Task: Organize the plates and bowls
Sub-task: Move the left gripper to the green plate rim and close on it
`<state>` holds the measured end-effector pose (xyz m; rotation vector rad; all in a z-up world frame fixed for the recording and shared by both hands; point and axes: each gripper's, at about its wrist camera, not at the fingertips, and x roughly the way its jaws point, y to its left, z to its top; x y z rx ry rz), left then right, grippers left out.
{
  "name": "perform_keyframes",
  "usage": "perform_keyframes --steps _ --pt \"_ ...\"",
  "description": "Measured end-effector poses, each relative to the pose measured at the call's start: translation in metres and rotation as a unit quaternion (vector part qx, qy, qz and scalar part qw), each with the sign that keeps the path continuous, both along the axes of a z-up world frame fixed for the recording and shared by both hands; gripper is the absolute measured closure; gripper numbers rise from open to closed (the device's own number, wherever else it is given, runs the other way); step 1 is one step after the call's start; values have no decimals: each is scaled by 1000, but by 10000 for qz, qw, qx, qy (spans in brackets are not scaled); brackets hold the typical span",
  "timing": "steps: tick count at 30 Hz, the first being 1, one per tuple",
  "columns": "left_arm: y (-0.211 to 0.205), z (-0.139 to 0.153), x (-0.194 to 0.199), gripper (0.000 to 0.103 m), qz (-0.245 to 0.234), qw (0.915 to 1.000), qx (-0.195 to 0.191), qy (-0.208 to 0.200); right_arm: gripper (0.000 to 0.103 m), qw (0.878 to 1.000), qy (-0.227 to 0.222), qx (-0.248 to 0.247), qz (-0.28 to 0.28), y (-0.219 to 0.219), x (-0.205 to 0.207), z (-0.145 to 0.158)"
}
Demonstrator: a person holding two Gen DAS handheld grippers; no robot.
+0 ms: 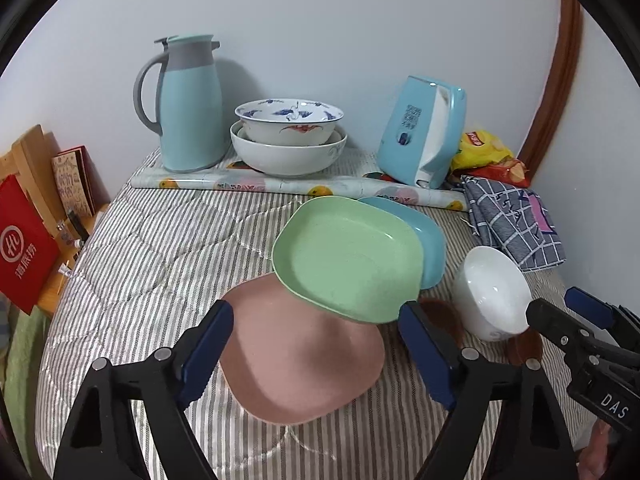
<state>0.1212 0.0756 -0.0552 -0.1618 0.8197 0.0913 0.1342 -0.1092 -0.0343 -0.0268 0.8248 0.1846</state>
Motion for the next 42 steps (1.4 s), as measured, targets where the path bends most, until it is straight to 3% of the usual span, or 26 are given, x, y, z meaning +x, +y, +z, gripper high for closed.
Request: perform_keyframes --steps 18,31,37,39,42 --pt "22 -40 56 36 256 9985 -115 475 48 9990 313 48 306 28 93 -28" --pt "34 -59 84 47 228 9975 -289 611 52 9969 588 -96 508 56 140 -61" --pt "36 -66 91 59 155 9967 -376 703 66 9951 736 -248 617 69 152 -75" --pt "36 -69 92 70 129 9965 -380 736 82 9942 822 -274 639 71 154 -80" --pt "38 -70 94 84 115 9967 -357 722 92 9927 980 -180 680 73 155 -86"
